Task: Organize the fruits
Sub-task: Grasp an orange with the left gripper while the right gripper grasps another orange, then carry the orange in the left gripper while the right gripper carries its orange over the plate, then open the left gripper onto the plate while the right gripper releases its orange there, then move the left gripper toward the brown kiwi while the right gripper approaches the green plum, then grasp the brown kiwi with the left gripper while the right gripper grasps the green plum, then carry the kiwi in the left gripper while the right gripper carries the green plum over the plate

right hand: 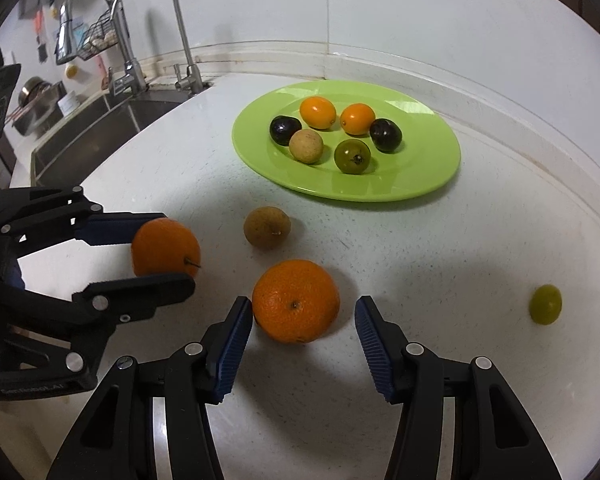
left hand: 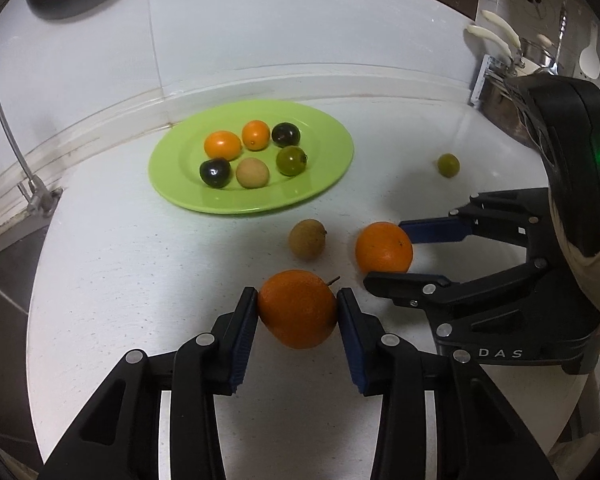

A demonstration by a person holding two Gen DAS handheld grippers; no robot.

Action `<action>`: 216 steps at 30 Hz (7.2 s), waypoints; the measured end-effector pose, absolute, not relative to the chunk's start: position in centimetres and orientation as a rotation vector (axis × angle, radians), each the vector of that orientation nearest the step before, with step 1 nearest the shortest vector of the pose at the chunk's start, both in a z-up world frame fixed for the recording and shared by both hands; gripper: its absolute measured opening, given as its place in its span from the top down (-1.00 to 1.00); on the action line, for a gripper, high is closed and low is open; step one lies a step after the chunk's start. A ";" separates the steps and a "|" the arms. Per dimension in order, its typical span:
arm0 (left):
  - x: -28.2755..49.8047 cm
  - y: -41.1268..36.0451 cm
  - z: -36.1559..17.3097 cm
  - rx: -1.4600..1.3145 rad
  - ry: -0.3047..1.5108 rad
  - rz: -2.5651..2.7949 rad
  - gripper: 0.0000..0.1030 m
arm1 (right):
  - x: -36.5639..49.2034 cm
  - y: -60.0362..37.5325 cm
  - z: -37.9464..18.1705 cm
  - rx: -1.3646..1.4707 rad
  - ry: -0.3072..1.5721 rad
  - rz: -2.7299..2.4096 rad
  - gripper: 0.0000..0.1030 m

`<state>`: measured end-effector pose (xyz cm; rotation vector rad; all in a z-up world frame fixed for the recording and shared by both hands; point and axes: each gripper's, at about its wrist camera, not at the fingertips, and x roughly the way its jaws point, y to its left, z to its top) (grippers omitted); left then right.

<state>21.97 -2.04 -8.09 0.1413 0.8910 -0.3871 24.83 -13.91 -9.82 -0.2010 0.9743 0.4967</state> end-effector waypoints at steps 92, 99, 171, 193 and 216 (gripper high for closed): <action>43.2 0.9 -4.9 0.046 0.858 -0.328 0.23 | 42.6 -13.5 -4.8 -0.031 0.883 0.309 0.17; 44.9 0.1 -6.4 0.041 0.929 -0.333 0.23 | 43.8 -13.5 -6.5 -0.013 0.935 0.310 0.17; 26.1 -5.6 -6.8 0.061 0.944 -0.080 -0.56 | 27.6 -27.8 -7.3 0.135 0.881 -0.120 -0.27; 28.1 -6.4 -9.6 -0.029 1.022 -0.187 0.47 | 31.6 -27.7 -10.5 0.098 0.973 -0.047 0.33; 25.3 -4.7 -5.0 -0.021 0.902 -0.274 0.47 | 25.8 -22.1 -4.7 0.096 0.859 0.159 0.44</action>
